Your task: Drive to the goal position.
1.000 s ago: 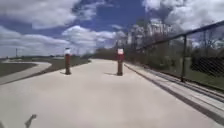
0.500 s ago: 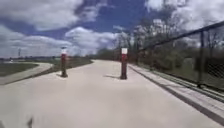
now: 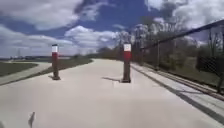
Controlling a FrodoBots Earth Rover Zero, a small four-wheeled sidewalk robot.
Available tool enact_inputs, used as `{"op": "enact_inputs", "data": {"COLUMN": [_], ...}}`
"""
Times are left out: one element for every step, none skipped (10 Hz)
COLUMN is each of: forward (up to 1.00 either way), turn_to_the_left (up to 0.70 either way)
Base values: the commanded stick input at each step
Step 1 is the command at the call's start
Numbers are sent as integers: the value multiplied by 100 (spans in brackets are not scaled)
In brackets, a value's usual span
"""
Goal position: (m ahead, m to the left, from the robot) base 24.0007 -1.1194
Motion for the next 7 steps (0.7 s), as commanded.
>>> {"op": "enact_inputs", "data": {"forward": [100,100,100,100,100,100,100], "turn_to_the_left": [27,27,27,25,4,0,0]}}
